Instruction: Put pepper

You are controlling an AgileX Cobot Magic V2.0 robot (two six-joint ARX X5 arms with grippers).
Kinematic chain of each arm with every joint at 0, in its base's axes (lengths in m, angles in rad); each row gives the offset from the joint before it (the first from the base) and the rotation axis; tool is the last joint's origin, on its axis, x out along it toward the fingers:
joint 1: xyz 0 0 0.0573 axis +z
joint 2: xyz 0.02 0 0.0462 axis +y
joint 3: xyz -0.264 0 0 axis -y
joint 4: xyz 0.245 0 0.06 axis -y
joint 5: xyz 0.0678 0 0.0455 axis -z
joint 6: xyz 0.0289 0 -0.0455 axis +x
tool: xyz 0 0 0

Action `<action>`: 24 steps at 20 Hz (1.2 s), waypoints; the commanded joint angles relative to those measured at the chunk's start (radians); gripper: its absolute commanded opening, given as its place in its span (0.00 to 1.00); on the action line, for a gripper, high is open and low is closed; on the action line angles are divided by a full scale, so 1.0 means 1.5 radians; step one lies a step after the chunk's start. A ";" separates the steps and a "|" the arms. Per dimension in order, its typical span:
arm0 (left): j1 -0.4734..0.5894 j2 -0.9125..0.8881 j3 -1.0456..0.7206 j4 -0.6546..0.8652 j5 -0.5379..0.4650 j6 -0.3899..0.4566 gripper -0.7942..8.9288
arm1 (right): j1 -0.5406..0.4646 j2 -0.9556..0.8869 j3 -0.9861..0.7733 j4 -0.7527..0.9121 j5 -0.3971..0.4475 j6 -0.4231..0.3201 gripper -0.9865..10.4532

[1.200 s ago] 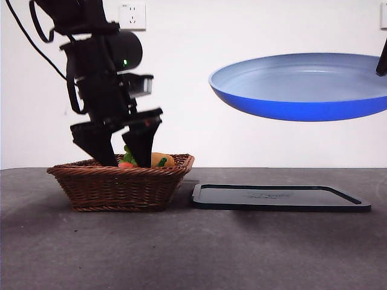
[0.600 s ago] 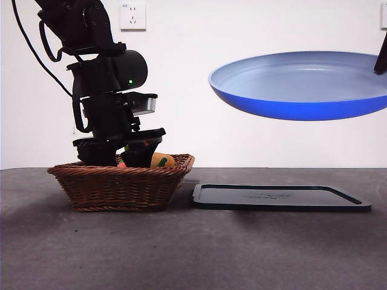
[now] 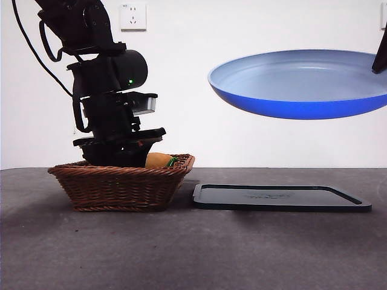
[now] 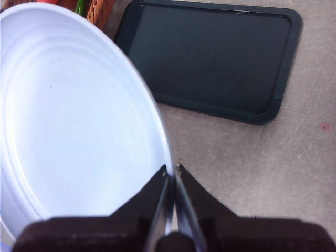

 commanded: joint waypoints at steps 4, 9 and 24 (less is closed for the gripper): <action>-0.004 -0.064 0.023 -0.008 0.006 0.003 0.22 | 0.000 0.030 0.013 0.018 -0.002 0.018 0.09; -0.010 -0.162 0.028 -0.037 0.070 0.000 0.22 | 0.001 0.132 0.013 0.064 -0.004 0.058 0.09; -0.170 -0.122 0.027 -0.050 0.179 -0.009 0.22 | 0.084 0.294 0.013 0.186 -0.056 0.161 0.09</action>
